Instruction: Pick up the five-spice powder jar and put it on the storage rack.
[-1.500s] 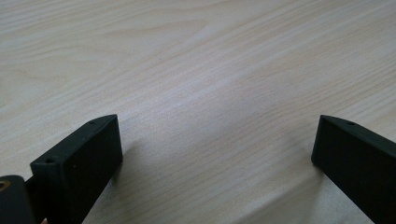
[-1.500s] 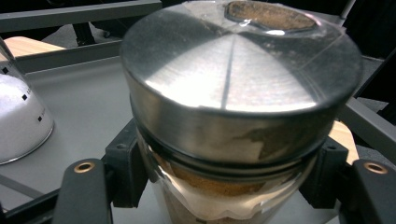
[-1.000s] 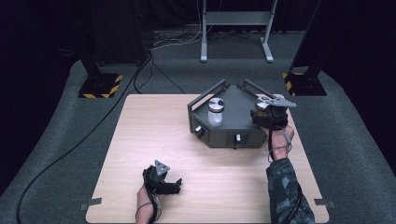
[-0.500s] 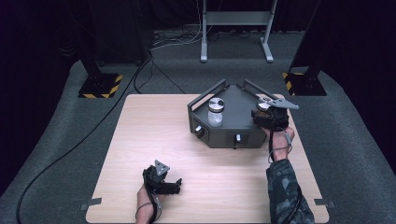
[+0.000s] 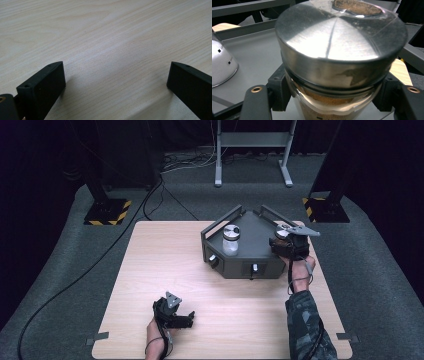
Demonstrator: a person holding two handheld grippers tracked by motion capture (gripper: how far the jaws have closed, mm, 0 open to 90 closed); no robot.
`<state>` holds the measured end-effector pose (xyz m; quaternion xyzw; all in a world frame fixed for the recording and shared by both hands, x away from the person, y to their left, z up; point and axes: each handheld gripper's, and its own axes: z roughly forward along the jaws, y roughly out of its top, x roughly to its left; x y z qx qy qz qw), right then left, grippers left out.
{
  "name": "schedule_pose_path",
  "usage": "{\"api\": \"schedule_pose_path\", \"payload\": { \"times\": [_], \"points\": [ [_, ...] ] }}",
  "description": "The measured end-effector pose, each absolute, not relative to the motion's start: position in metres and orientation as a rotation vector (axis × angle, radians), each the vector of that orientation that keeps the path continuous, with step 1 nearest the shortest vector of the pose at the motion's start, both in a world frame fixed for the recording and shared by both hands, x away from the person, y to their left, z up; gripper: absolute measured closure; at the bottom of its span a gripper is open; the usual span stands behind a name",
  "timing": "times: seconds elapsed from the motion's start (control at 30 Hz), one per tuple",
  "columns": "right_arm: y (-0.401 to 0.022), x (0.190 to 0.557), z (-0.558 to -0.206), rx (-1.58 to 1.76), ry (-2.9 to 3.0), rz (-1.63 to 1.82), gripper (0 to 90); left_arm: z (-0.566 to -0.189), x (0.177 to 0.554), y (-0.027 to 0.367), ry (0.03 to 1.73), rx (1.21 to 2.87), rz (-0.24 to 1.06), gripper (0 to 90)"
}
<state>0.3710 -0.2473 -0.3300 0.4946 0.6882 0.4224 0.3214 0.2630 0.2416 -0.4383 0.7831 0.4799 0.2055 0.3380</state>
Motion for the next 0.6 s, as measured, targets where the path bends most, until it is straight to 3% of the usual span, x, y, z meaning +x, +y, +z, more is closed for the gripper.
{"api": "schedule_pose_path", "payload": {
  "times": [0.07,0.1,0.2,0.23,0.37,0.6],
  "points": [
    [-0.248,0.371,-0.329,1.298,1.811,1.112,25.4,-0.438,0.263,0.242,1.251,2.040,0.535,1.6],
    [-0.250,0.372,-0.328,1.301,1.822,1.124,16.8,-0.438,0.263,0.242,1.251,2.040,0.535,1.6],
    [-0.250,0.369,-0.327,1.292,1.824,1.130,11.7,-0.438,0.263,0.242,1.251,2.039,0.535,1.6],
    [-0.251,0.363,-0.327,1.290,1.812,1.145,5.4,-0.438,0.263,0.242,1.251,2.040,0.535,1.6],
    [-0.249,0.353,-0.326,1.263,1.812,1.137,0.2,-0.438,0.263,0.242,1.250,2.041,0.535,1.6],
    [-0.253,0.319,-0.332,1.230,1.813,1.126,0.0,-0.438,0.263,0.242,1.251,2.040,0.535,1.6]
  ]
}}
